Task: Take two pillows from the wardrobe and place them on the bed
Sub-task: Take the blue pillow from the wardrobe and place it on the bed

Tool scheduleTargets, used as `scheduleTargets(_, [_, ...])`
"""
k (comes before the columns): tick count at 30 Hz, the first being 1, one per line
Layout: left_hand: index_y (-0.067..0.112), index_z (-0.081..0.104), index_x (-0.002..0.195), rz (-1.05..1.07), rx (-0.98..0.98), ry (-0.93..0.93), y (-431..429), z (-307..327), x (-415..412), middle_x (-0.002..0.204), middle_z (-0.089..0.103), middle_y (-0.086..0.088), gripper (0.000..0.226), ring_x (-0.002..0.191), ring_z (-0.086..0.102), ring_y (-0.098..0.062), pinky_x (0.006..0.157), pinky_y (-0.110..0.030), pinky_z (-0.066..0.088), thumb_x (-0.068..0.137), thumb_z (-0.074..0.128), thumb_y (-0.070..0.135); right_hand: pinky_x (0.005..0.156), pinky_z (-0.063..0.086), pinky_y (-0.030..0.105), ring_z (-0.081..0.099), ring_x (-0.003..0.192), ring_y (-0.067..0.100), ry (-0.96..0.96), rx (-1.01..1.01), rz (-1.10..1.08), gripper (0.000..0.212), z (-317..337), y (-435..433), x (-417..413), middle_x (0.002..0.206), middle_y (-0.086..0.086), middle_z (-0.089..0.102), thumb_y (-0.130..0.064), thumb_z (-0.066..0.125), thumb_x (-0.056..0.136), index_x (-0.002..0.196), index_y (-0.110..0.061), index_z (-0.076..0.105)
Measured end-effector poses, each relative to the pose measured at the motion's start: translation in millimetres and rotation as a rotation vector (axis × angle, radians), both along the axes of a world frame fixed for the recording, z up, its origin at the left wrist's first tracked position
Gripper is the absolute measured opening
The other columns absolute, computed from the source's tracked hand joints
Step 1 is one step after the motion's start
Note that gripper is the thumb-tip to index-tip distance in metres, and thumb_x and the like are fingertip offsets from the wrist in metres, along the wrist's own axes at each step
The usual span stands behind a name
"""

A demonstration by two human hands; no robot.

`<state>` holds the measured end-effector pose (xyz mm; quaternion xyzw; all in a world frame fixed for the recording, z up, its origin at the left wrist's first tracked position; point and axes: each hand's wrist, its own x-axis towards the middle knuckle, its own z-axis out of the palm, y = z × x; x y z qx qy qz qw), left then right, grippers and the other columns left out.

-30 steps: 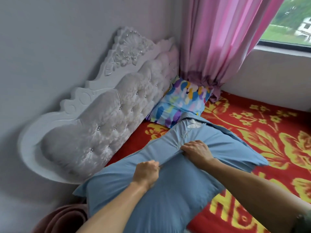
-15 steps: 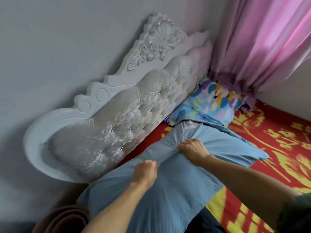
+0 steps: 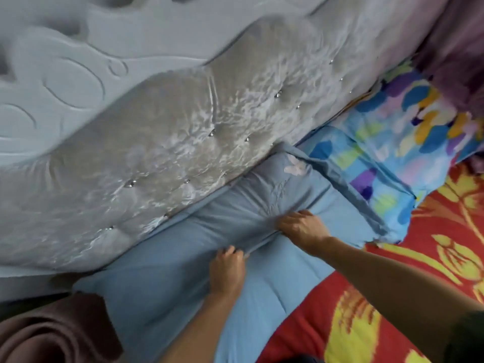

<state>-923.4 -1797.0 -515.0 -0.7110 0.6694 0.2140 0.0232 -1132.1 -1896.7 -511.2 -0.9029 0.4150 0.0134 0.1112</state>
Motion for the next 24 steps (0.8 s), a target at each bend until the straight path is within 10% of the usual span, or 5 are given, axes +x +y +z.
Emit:
scheduleTargets(6, [0.006, 0.065, 0.113, 0.069, -0.051, 0.096, 24.3, -67.3, 6.4, 0.118, 0.064, -0.016, 0.057, 0.106, 0.059, -0.036, 0.089, -0.044, 0.051, 0.075, 0.07, 0.048, 0.089, 0.044, 0.037, 0.057, 0.116, 0.017, -0.17, 0.173, -0.131, 0.037, -74.2, 5.7, -8.2, 0.123, -0.005, 0.066, -0.05, 0.06, 0.084, 0.112, -0.026, 0.066])
scheduleTargets(10, [0.016, 0.066, 0.1, 0.088, -0.104, 0.047, 11.9, -60.8, 8.8, 0.103, 0.063, -0.01, 0.04, 0.096, 0.058, -0.032, 0.079, -0.044, 0.051, 0.081, 0.054, 0.05, 0.094, 0.039, 0.044, 0.049, 0.118, 0.031, -0.215, 0.014, -0.58, 0.059, -68.7, -58.7, -31.2, 0.127, 0.007, 0.058, -0.06, 0.057, 0.078, 0.125, -0.024, 0.052])
scheduleTargets(13, [0.016, 0.061, 0.082, 0.08, -0.037, -0.025, -2.0, -53.6, -2.0, 0.091, 0.06, -0.012, 0.014, 0.09, 0.056, -0.034, 0.074, -0.045, 0.047, 0.08, 0.066, 0.029, 0.102, 0.033, 0.049, 0.039, 0.129, 0.037, -0.051, 0.285, -1.074, 0.079, -70.7, -101.5, -75.3, 0.143, 0.016, 0.043, -0.061, 0.062, 0.077, 0.136, -0.015, 0.038])
scheduleTargets(19, [0.009, 0.056, 0.073, 0.089, -0.043, -0.007, -14.6, -36.6, -22.2, 0.083, 0.06, -0.014, 0.011, 0.085, 0.056, -0.037, 0.072, -0.048, 0.046, 0.082, 0.062, 0.01, 0.074, 0.047, 0.039, 0.062, 0.088, 0.041, -0.204, 0.214, -1.119, 0.024, -62.2, -112.6, -110.0, 0.093, 0.027, 0.069, -0.03, 0.061, 0.086, 0.082, -0.008, 0.069])
scheduleTargets(24, [0.01, 0.054, 0.068, 0.06, -0.231, 0.141, -33.5, -31.4, -38.8, 0.076, 0.059, -0.013, 0.017, 0.077, 0.057, -0.036, 0.067, -0.045, 0.047, 0.083, 0.06, 0.013, 0.075, 0.048, 0.043, 0.06, 0.09, 0.046, -0.205, 0.058, -1.178, 0.028, -57.5, -128.2, -135.7, 0.095, 0.029, 0.067, -0.032, 0.056, 0.088, 0.088, -0.007, 0.068])
